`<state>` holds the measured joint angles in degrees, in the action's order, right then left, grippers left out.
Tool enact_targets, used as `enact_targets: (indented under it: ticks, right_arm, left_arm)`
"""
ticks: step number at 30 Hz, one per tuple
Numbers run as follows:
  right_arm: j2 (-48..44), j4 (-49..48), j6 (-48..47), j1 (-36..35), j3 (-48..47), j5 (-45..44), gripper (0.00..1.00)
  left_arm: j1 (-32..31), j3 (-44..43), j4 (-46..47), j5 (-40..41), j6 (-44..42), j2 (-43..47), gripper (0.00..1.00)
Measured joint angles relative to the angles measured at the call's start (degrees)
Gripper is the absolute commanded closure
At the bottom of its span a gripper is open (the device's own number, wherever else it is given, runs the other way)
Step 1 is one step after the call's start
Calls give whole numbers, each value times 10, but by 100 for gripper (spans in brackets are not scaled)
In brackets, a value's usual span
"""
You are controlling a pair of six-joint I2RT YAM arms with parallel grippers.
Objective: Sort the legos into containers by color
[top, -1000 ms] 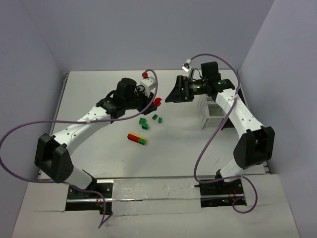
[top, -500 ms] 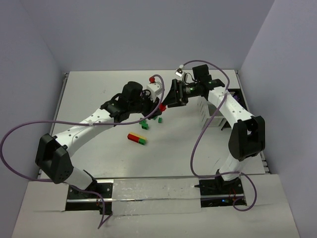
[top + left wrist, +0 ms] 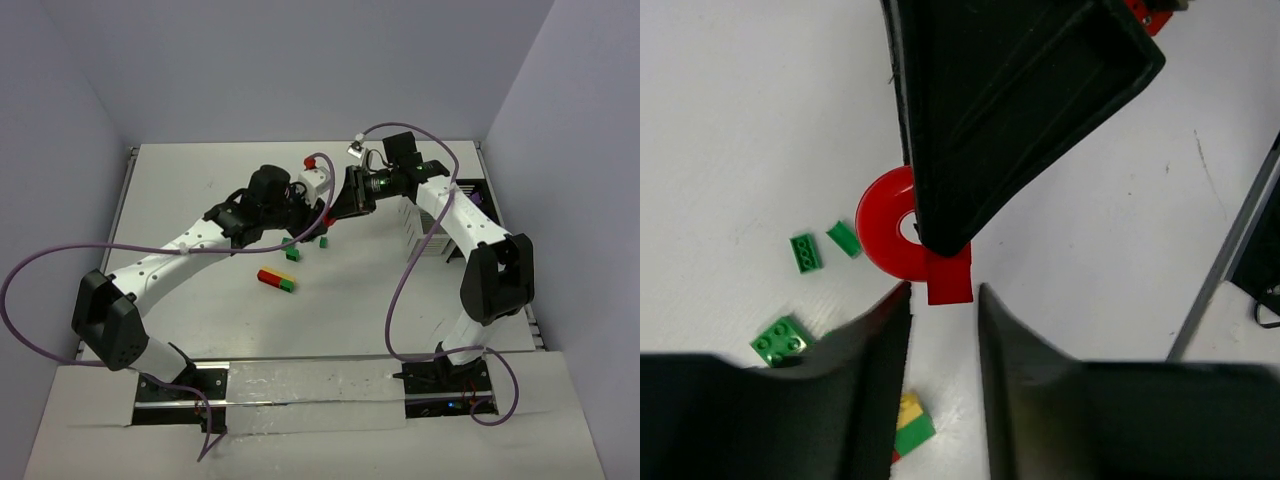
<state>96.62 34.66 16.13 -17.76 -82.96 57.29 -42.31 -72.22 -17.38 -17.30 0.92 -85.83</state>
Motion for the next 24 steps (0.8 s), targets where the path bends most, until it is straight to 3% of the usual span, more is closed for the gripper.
enact_targets:
  ticks: [1,2,7,12,17,24]
  right_arm:
    - [0,2,-3,0,0,0,100]
    - [0,5,-7,0,0,0,100]
    - [-6,34,-39,19,0,-10,100]
    - [-39,100,-106,122,-1,-57,100]
    - [-106,160,-186,247,-14,-150,100]
    - [-170,185,-275,267,-22,-307,100]
  left_arm:
    - [0,-2,-5,1,-5,0,18]
    - [0,-5,-10,2,-6,0,1]
    - [2,-12,-30,5,-23,1,1]
    - [31,-12,-52,1,-25,22,1]
    - [59,-4,-56,36,-20,62,1]
    - [73,30,-66,53,-35,76,1]
